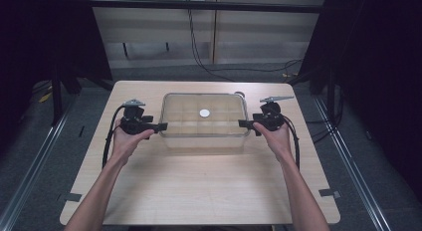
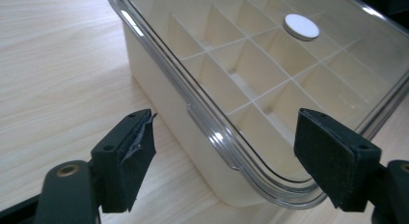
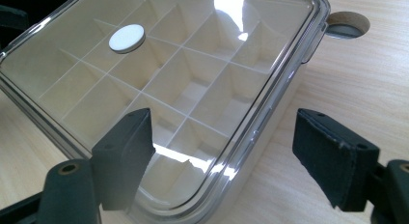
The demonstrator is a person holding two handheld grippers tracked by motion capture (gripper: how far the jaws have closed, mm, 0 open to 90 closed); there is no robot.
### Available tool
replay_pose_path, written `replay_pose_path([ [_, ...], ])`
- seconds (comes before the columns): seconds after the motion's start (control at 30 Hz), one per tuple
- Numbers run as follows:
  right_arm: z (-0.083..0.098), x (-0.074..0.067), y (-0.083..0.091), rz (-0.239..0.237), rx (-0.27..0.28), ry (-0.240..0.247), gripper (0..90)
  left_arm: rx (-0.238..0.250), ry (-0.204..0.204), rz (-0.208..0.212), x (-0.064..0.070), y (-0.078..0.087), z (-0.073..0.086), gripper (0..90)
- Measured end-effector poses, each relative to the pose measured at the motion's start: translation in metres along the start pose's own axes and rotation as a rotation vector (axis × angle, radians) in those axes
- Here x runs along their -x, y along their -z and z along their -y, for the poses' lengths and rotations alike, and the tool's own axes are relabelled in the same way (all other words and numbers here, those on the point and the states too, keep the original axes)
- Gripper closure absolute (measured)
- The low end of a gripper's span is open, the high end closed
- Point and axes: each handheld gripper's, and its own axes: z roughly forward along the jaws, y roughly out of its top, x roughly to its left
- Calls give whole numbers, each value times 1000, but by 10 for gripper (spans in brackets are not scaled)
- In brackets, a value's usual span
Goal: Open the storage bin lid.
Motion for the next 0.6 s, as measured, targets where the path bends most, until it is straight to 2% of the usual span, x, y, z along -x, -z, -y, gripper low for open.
replay_pose_path([
  [0.23,2,3,-9,-23,-25,-18,224,-26,-8,-5,1,-6,0,237],
  [0.27,2,3,-9,-22,-29,-20,227,-28,-1,-6,1,-6,0,241],
  [0.33,2,2,-11,-16,-31,-24,227,-29,-13,-11,4,-7,-1,252],
  [0.53,3,1,-16,-49,-42,-36,219,-38,3,19,7,-12,-2,259],
  [0.6,4,-1,-19,-49,-49,-34,211,-43,-4,30,7,-13,-3,257],
])
